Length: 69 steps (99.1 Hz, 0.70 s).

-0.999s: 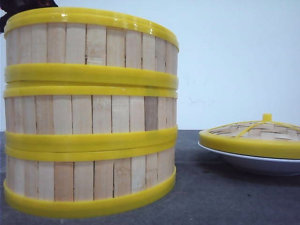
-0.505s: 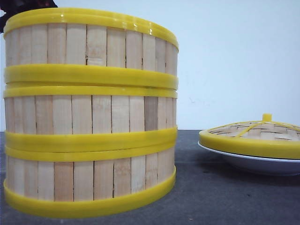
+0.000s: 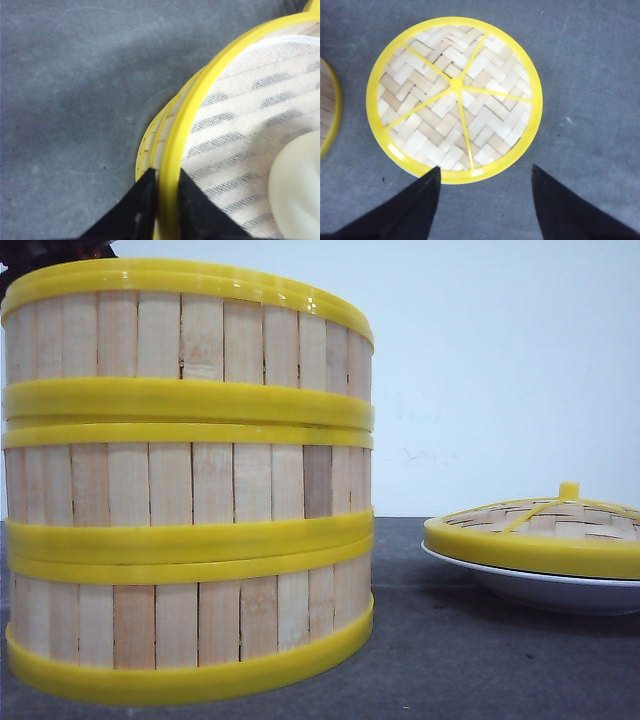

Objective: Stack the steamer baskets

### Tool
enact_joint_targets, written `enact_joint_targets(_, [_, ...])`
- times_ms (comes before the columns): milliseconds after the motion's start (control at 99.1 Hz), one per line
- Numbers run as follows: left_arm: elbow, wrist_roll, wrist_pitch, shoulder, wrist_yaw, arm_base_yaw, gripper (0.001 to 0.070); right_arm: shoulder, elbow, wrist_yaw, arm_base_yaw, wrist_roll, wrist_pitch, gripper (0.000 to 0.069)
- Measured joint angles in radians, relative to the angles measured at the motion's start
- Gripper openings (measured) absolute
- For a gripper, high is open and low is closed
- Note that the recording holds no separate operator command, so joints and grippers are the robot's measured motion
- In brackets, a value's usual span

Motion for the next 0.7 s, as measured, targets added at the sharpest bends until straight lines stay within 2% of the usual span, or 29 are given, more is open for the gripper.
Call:
enact_joint_targets(141, [0.000,0.000,0.002,0.000,-0.013,0.000,0.0221,0.000,0.000,-0.002,0.000,-0.002,0.025,0.0346])
enact_joint_targets(212, [0.000,0.000,0.004,0.000,-0.014,-0.001,0.0259,-0.001,-0.010,-0.012,0.000,-0.010,0.057,0.0346])
enact_joint_targets(484, [0.000,0.000,0.021,-0.051,-0.019,-0.004,0.0273,0.045,-0.144,-0.103,-0.015,-0.029,0.174,0.0346])
enact_joint_targets(565, [0.001,0.000,0.032,-0.117,-0.045,0.006,0.0273,0.071,-0.171,-0.132,-0.019,-0.035,0.223,0.0346])
enact_joint_targets(696, [0.010,0.000,0.024,-0.202,-0.121,0.036,0.0273,0.127,-0.197,-0.132,-0.020,-0.046,0.307,0.0346])
